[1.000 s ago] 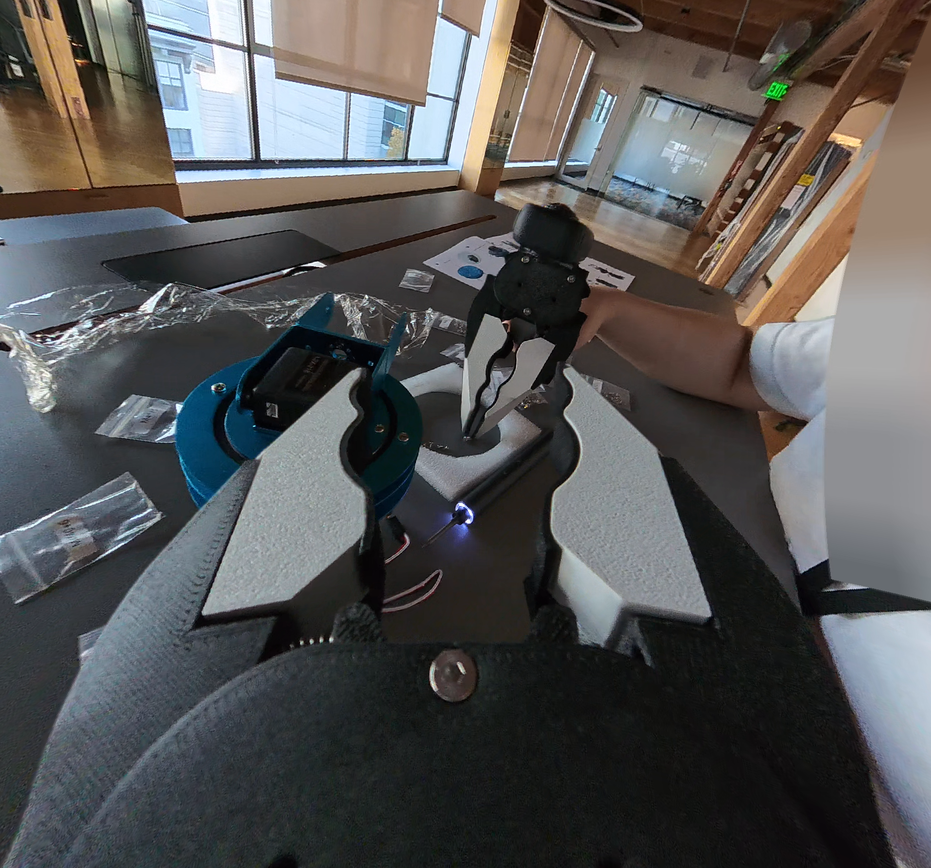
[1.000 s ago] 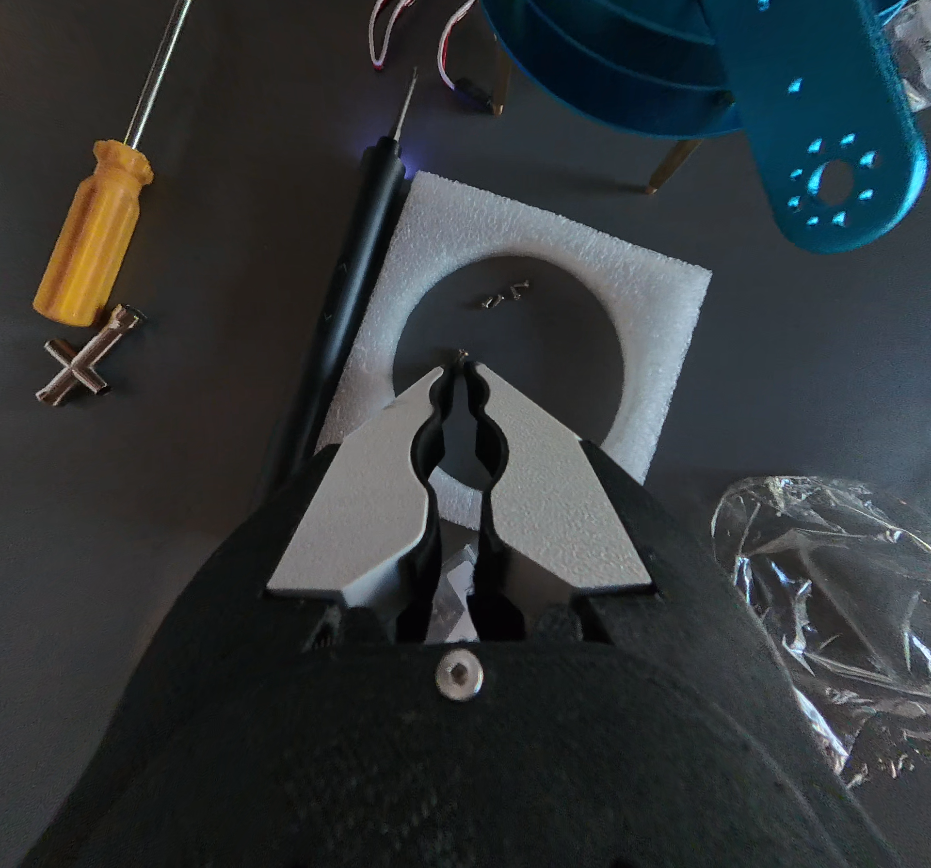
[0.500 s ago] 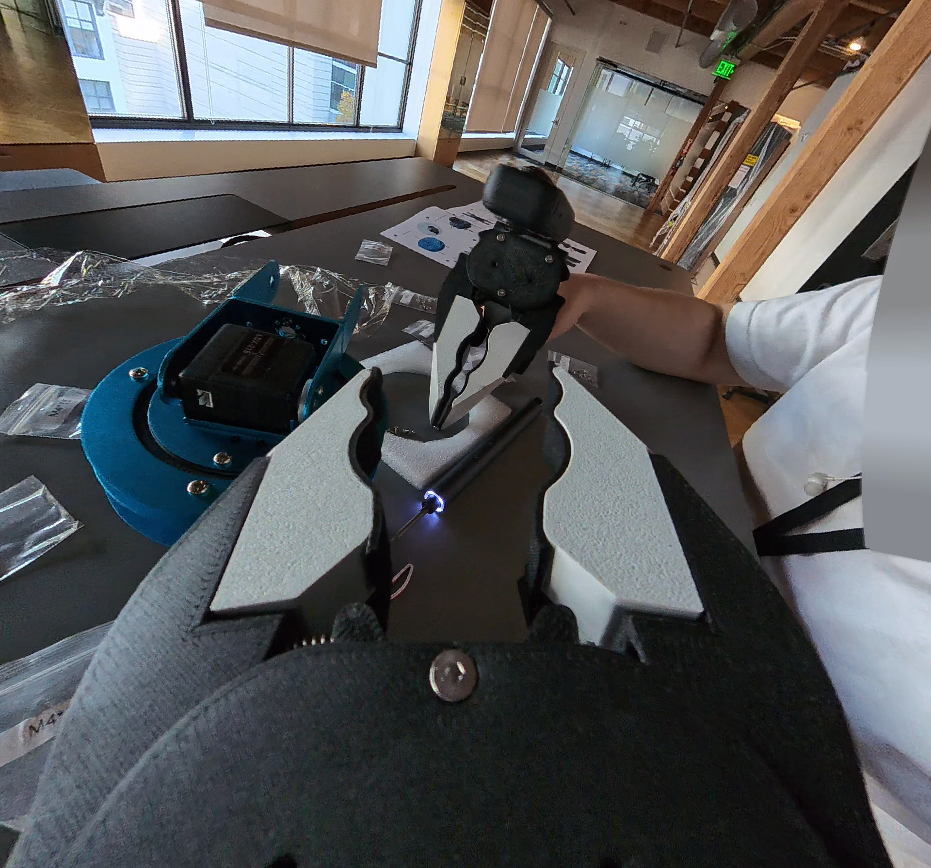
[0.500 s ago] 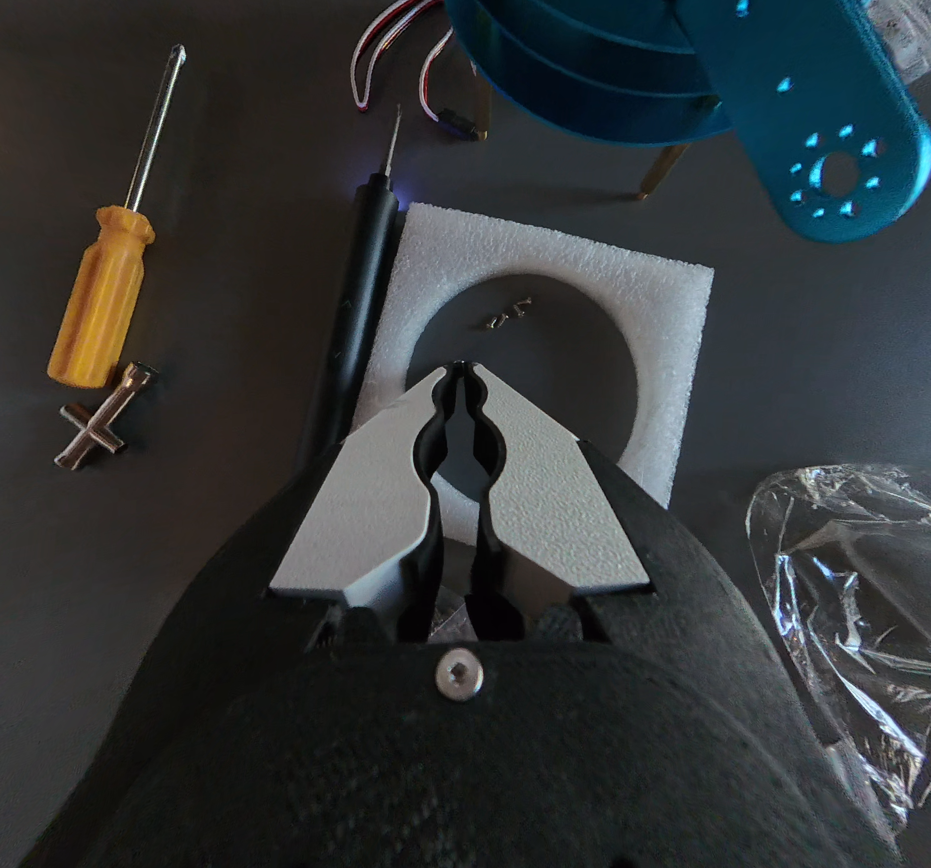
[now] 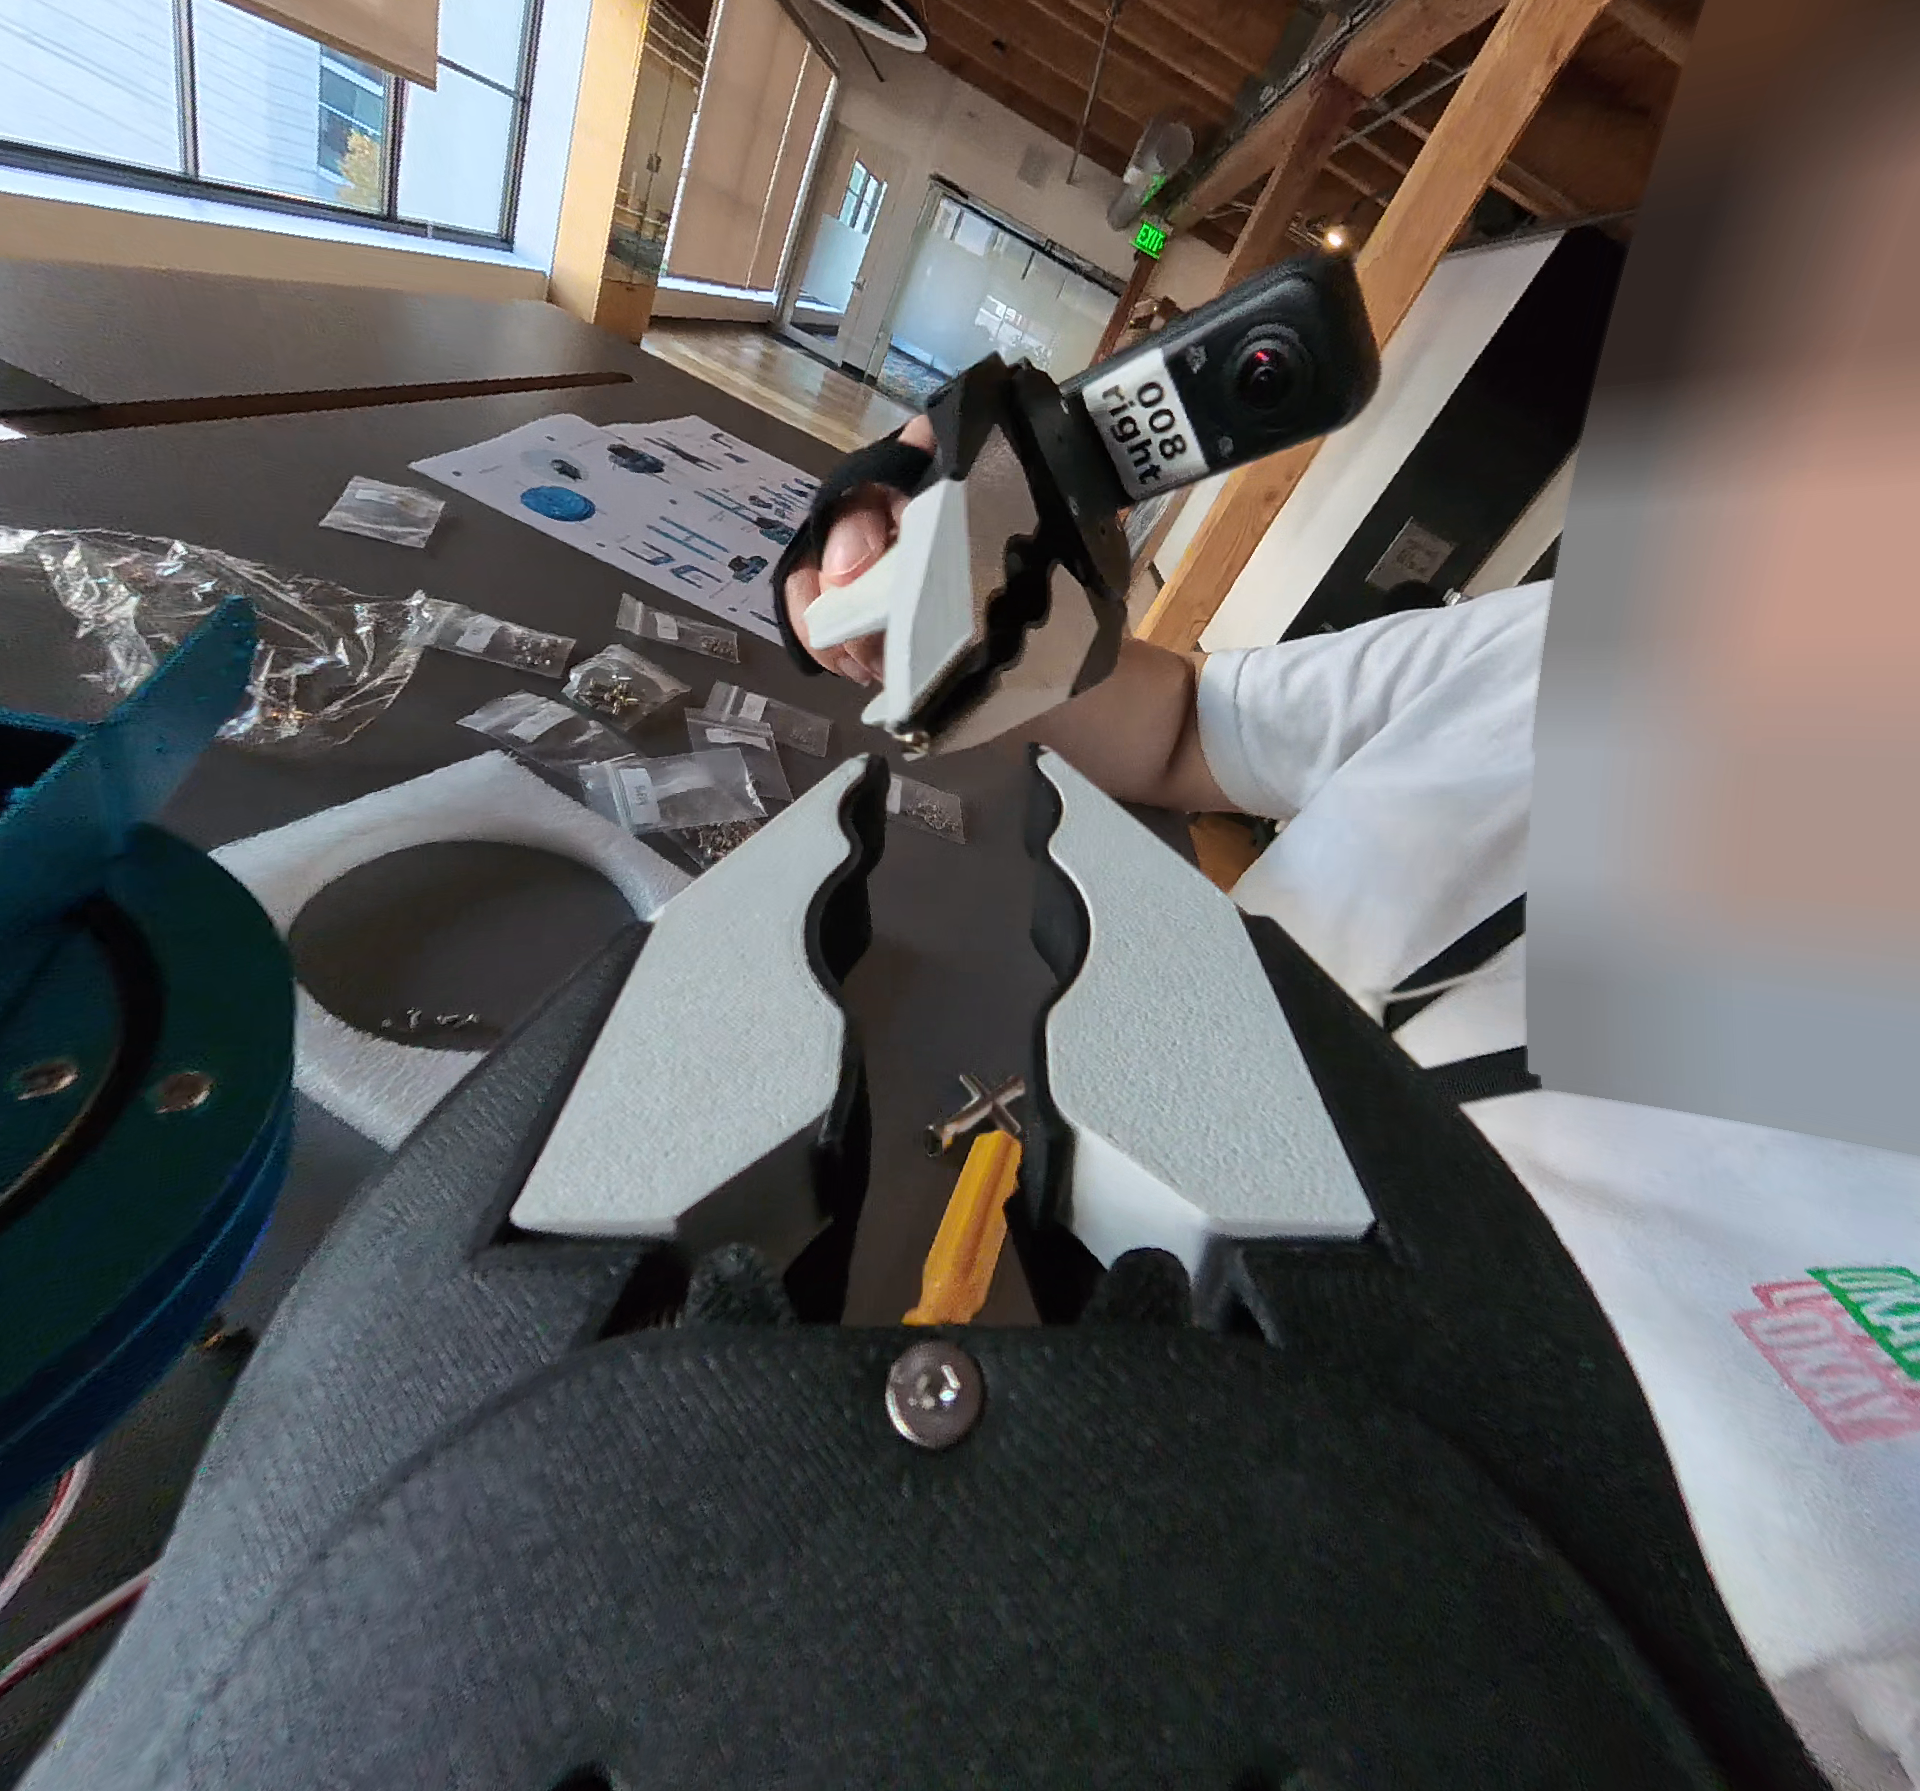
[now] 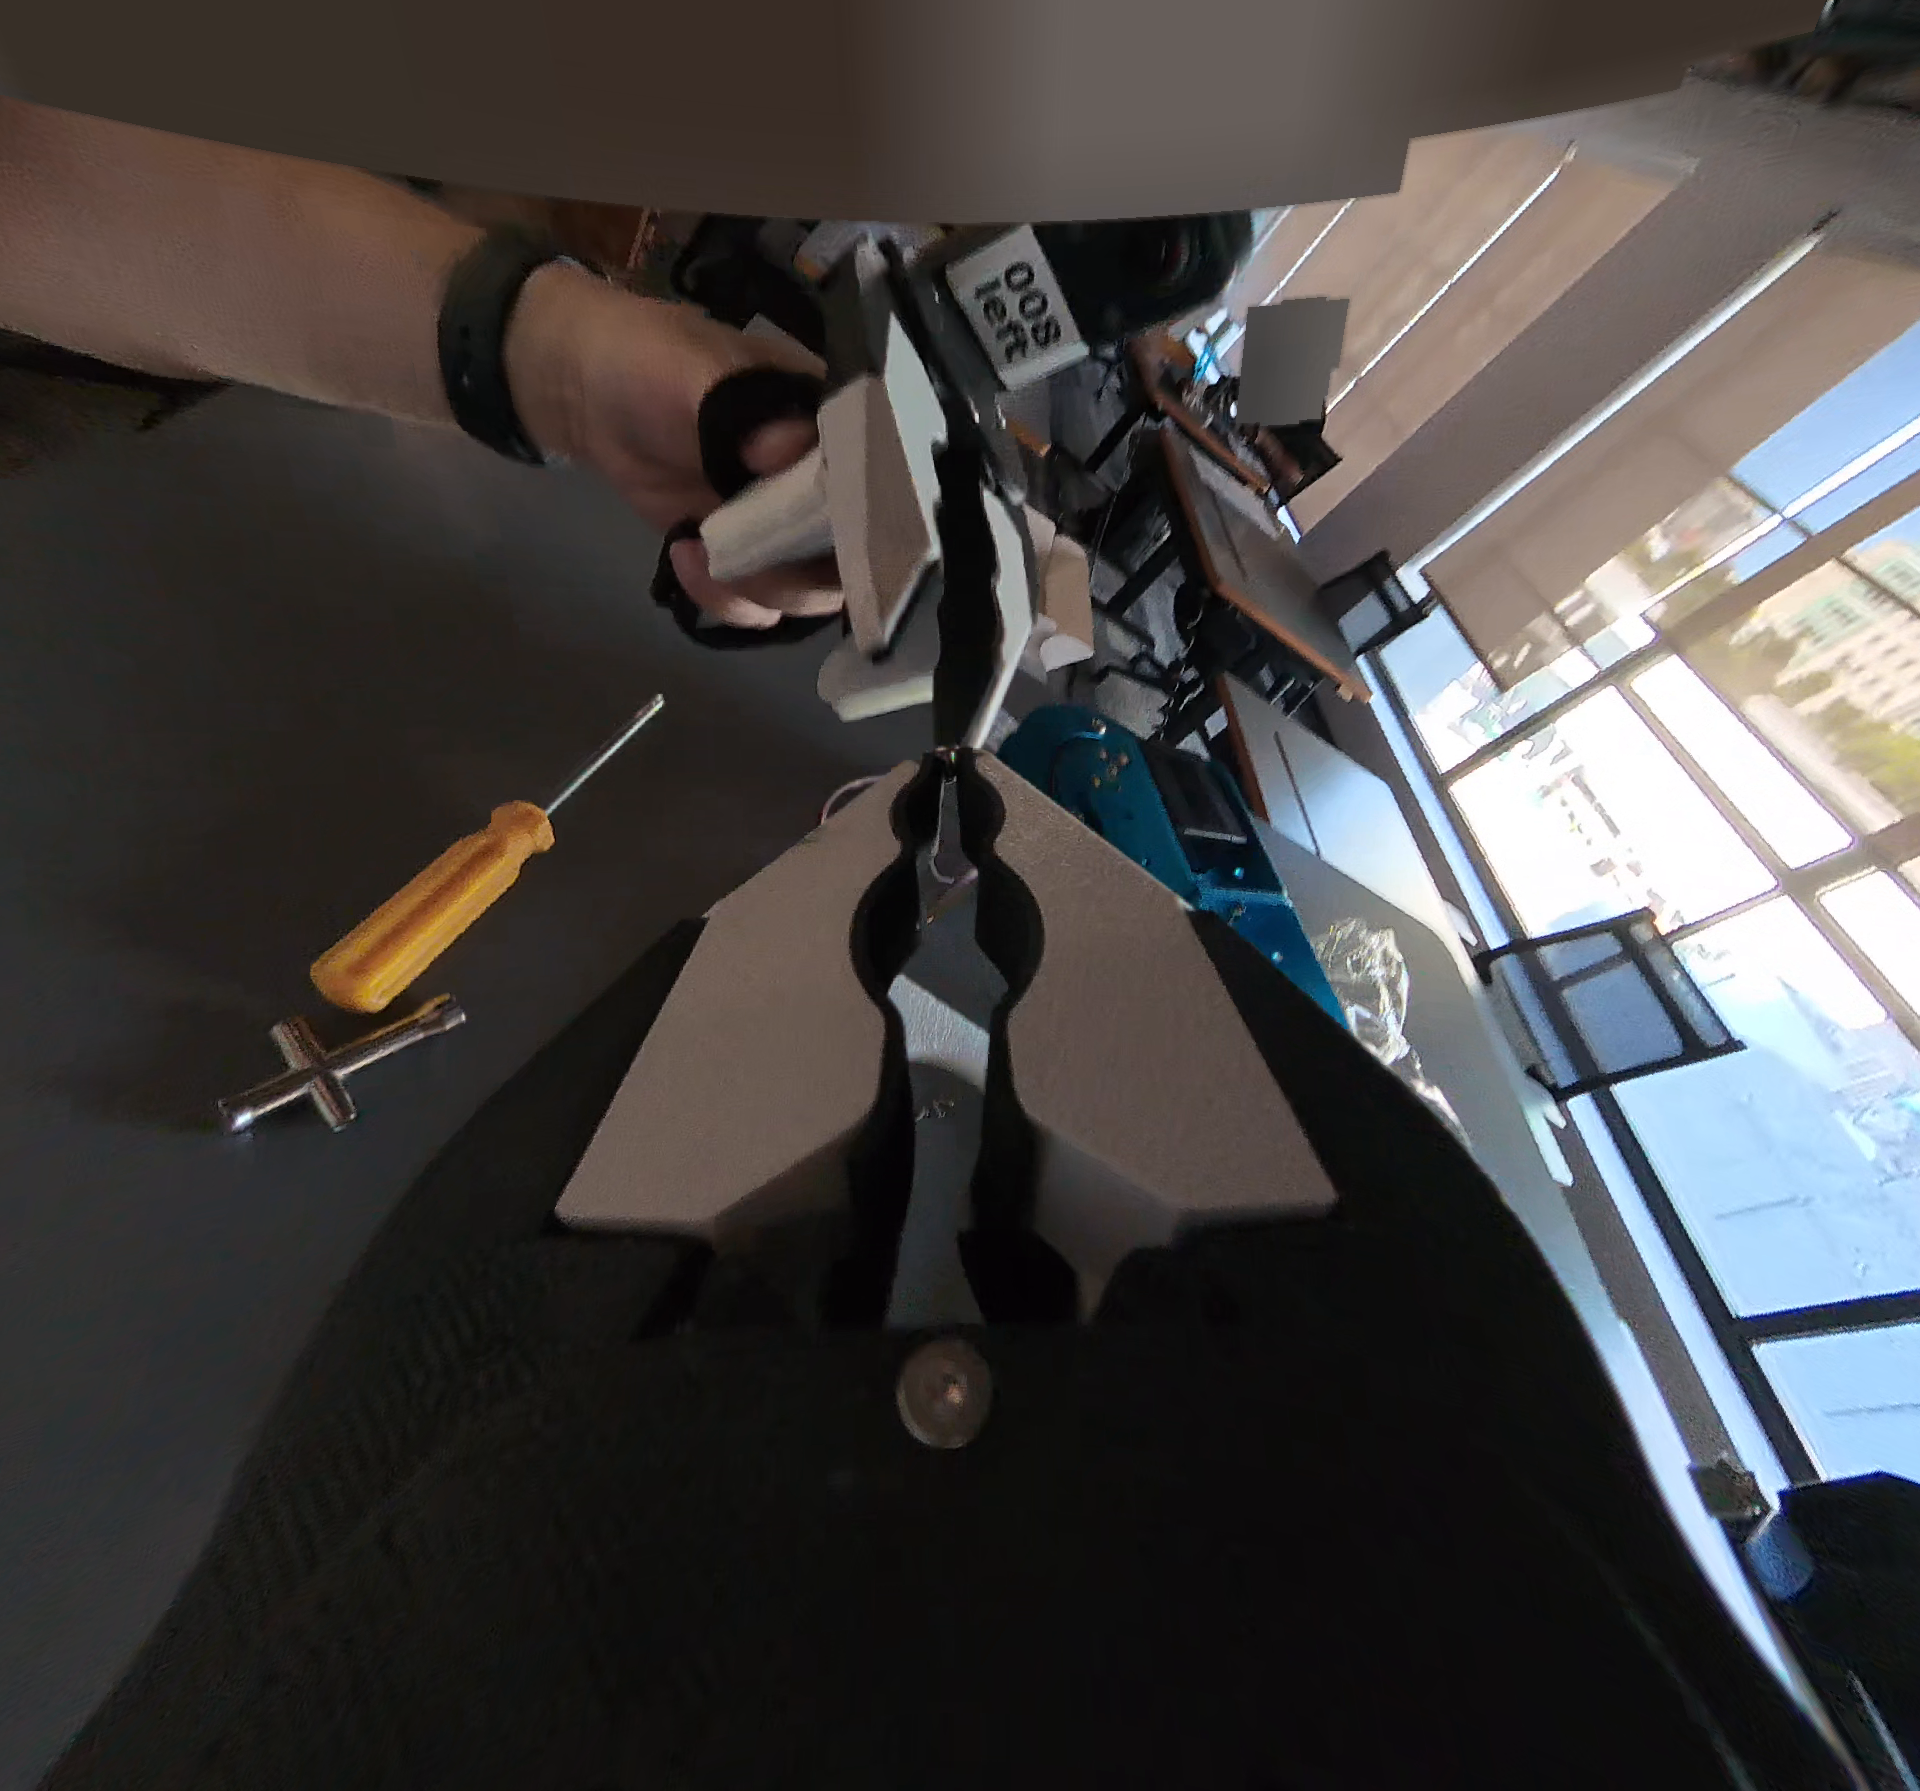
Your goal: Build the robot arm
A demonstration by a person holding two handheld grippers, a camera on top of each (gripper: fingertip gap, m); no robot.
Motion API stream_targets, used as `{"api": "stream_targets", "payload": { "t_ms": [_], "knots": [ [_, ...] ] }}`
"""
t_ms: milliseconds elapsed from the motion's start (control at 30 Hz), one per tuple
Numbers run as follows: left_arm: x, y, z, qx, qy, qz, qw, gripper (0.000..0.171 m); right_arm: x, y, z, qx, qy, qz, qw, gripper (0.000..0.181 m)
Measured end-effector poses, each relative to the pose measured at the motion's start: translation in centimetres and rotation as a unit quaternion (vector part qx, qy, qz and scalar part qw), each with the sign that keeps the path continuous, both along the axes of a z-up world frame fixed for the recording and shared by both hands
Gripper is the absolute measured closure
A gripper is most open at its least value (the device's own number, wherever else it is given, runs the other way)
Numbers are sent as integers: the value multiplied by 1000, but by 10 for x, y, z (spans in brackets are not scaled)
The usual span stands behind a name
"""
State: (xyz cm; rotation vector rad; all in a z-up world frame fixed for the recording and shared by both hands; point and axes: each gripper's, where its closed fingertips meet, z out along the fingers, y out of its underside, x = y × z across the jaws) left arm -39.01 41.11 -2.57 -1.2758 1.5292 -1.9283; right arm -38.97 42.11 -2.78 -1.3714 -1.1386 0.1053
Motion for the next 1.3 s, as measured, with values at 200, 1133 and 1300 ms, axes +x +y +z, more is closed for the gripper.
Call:
{"api": "stream_targets", "payload": {
  "t_ms": [200, 1133, 1300],
  "knots": [
    [0, -2, -3, 26, -16, 1, 1000, 157, -7, -7, 10, 9, 17, 19, 1000, 180],
    [-1, -2, -3, -31, -13, -24, 999, 171, -11, -7, -2, 13, -24, 22, 999, 179],
    [-1, 2, -5, -20, -8, -11, 1000, 171, -10, 0, -5, 17, -24, 4, 1000, 176]
  ]
}}
